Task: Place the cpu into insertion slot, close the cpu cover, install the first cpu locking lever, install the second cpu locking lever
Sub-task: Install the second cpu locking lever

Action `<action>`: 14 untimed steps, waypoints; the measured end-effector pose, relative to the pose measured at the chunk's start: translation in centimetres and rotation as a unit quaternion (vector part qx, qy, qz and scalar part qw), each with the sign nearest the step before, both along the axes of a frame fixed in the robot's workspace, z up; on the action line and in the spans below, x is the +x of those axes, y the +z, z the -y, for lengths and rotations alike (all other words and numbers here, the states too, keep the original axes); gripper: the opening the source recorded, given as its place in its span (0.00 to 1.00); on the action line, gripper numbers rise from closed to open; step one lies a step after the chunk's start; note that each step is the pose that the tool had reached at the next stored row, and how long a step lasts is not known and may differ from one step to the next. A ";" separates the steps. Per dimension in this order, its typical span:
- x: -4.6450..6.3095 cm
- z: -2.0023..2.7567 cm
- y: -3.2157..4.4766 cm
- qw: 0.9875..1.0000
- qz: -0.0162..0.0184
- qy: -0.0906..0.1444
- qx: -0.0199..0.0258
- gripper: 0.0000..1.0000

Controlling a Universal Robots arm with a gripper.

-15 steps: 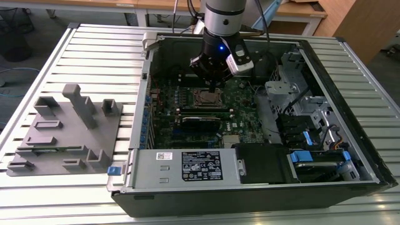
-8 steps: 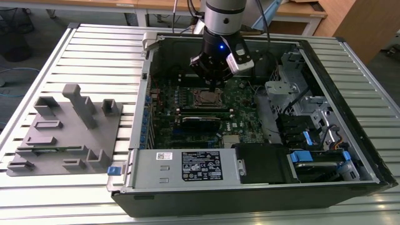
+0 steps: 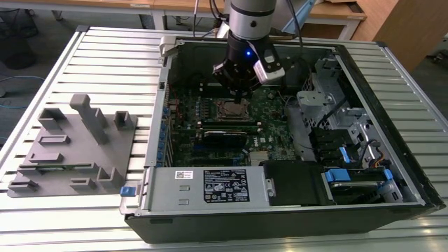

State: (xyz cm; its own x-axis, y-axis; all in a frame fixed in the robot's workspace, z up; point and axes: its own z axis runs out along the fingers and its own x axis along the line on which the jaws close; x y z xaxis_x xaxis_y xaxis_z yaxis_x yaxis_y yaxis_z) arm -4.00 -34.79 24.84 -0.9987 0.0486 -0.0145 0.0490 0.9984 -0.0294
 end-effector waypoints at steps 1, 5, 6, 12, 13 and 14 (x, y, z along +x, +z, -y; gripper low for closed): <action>0.0 0.02 -0.01 1.000 0.000 0.000 0.000 0.11; 0.0 0.05 0.00 1.000 0.000 0.000 0.000 0.11; 0.0 0.06 0.00 1.000 0.000 0.000 0.000 0.11; 0.0 0.21 0.00 1.000 0.000 0.000 0.000 0.11; 0.0 0.23 0.00 1.000 0.000 0.000 0.000 0.11; 0.0 0.27 0.00 1.000 0.000 0.000 0.000 0.11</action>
